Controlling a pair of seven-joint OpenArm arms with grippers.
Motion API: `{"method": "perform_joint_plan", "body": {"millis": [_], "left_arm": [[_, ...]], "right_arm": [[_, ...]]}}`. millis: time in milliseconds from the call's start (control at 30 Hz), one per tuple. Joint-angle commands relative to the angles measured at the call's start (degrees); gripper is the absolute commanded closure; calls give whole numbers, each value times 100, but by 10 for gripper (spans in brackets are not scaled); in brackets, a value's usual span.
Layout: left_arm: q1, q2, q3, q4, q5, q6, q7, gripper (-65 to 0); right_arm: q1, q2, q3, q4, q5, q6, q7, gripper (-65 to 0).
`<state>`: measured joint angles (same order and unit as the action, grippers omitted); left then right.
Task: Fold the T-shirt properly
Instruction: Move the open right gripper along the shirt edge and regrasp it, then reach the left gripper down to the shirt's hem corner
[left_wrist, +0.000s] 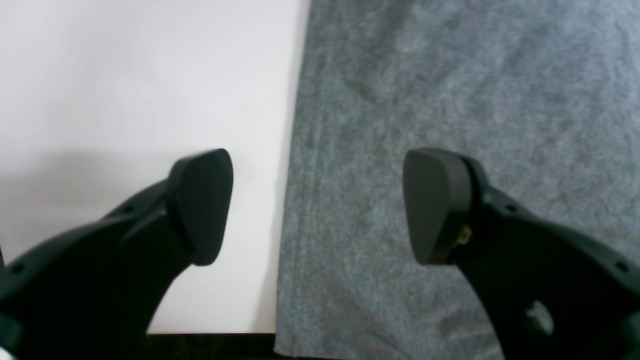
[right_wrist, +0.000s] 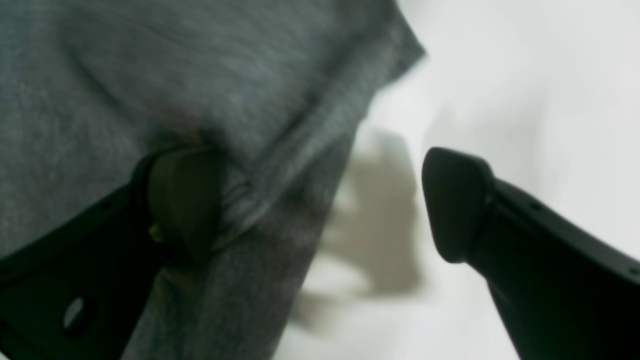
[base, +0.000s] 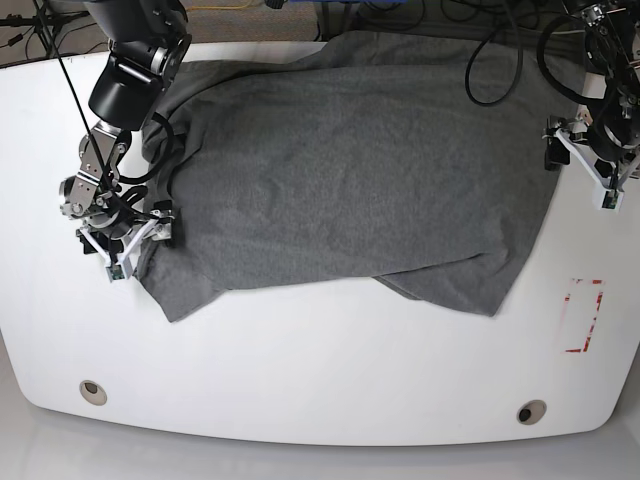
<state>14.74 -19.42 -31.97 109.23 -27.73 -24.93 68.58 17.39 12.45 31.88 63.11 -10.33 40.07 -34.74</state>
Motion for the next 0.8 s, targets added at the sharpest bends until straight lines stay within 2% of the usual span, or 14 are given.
{"method": "perform_joint_plan", "body": {"millis": [0,367,433,500,567,667,700,767], "left_arm": [[-28,-102,-34,88,-27,0,-84,-499],[-28,-102,-25,88,-19,0,-84,-499],[-28,-102,-25,88,-19,0,-84,-499],[-28,-102,-25,88,-19,0,-84,-499],[-28,-102,-25,88,-19,0,-84,-499],[-28,-102,-25,88,-19,0,-84,-499],[-28,-102,-25,88,-19,0,-84,-499],[-28,-102,-25,88,-19,0,-84,-499]], "right_arm": [[235,122,104,5,53,-7,129,-598],[226,210,166,-3,53,-7,129,-596],[226,201,166,-3,53,-7,129,-571],[226,201,166,-3,53,-7,129,-518],[226,193,166,-3,53,-7,129,-431],[226,193,166,-3,53,-7,129,-289],[226,193,166,-3,53,-7,129,-208],[226,184,166,-3,53,-7,129,-120]]}}
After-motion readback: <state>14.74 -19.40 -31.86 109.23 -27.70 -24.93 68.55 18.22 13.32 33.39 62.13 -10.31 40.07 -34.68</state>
